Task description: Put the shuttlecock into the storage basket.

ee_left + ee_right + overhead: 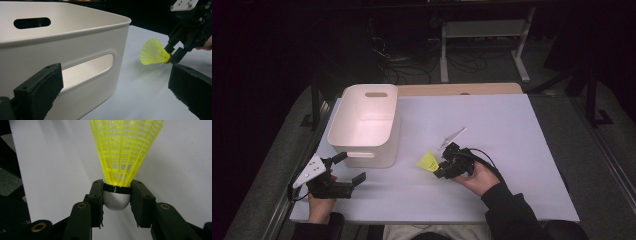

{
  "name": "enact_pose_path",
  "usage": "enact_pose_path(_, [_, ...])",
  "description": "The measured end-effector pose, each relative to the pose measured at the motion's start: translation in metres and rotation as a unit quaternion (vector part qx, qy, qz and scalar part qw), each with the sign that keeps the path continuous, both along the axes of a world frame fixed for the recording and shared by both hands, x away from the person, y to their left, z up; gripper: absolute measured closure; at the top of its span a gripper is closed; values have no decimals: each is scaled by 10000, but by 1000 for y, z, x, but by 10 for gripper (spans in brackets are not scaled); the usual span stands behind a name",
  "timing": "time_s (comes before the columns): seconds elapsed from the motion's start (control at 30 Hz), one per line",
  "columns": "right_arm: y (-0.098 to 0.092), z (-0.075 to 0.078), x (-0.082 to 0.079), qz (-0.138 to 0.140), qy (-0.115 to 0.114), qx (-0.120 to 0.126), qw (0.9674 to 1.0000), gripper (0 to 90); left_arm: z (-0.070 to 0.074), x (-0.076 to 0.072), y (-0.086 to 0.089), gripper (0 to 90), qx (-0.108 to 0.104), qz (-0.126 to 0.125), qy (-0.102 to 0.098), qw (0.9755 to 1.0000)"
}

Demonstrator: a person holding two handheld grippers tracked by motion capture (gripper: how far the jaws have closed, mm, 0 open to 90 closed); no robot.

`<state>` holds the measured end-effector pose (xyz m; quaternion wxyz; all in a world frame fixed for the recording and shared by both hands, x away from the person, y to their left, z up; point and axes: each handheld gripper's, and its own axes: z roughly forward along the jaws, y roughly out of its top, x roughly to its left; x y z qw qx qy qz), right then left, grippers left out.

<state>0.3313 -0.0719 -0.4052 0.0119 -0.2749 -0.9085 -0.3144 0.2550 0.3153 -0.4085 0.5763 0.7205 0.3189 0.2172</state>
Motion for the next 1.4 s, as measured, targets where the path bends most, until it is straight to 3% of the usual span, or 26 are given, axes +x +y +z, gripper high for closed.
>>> enact_pose_path(1.4, [-5, 59, 21, 156, -428, 98, 9989, 630, 0, 0, -1, 0, 3, -15, 8, 10000])
